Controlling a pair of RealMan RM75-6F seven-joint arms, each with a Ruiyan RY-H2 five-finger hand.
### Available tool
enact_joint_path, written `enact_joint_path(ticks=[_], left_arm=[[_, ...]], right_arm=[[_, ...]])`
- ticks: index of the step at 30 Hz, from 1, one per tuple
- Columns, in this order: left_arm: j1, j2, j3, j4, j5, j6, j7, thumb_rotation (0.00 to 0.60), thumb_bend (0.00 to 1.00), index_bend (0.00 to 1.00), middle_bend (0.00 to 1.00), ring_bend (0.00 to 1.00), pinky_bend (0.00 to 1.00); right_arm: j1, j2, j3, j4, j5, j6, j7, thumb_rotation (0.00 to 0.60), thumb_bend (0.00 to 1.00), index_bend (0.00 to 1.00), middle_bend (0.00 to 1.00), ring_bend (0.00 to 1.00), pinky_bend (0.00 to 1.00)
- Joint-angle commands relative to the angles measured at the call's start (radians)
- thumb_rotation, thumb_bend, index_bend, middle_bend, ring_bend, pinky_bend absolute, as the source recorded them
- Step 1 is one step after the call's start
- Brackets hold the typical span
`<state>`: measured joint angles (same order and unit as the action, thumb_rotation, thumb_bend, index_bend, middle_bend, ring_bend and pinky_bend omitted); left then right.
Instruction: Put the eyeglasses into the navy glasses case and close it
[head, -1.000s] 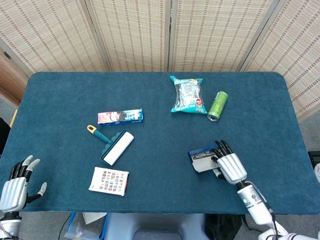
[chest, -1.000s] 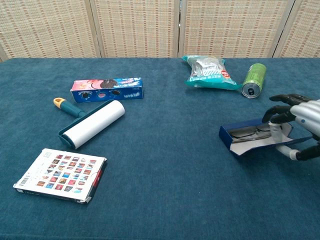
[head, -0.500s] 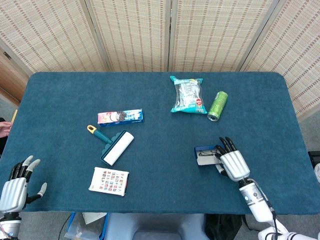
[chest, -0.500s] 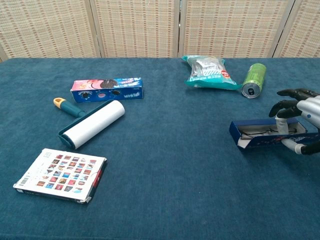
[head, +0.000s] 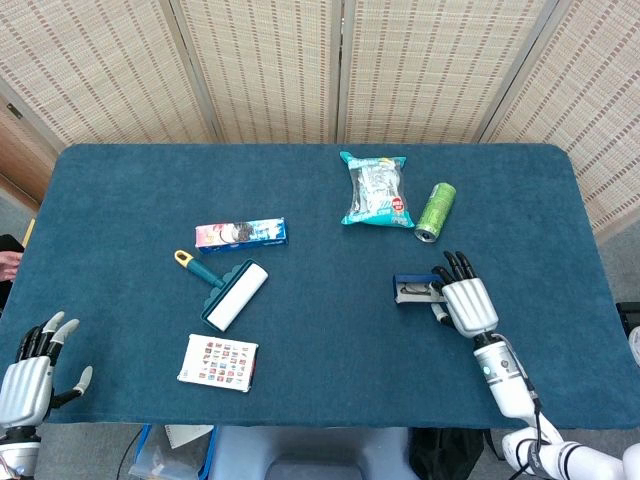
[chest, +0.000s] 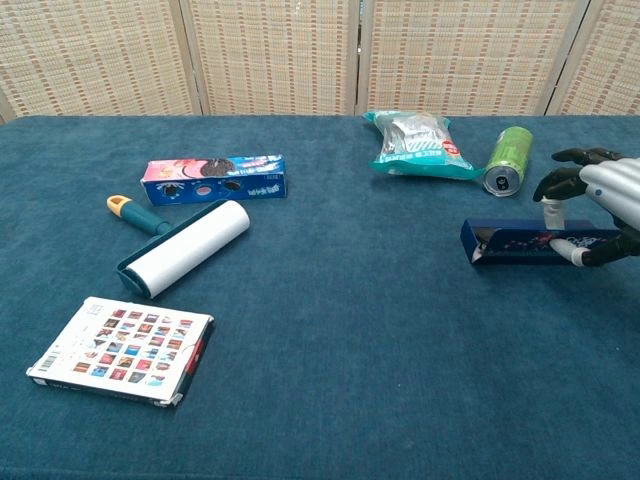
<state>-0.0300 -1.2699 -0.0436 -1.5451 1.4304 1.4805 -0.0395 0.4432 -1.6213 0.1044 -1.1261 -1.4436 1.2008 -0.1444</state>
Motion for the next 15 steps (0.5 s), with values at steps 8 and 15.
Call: enact_joint_path(ticks=[8,15], left_arm=[[0.011,0.009,0.002,-0.004,-0.01,0.005,-0.004,0.6,0.33,0.14,0.05,0.06,0.0],[0.016,0.013,0.004,-0.003,-0.013,0.005,-0.01,0.6,0.33,0.14,0.05,0.06,0.0]], right_arm=[[0.066,-0.052,0.06,0.089,0.065,-0.083,-0.004,0.6,0.45,0.64,0.26,0.0,0.0],[0.122,-0.094,0.109,0.206,0.117,-0.146,-0.004,0.6,0.45,0.51,0.22,0.0,0.0]])
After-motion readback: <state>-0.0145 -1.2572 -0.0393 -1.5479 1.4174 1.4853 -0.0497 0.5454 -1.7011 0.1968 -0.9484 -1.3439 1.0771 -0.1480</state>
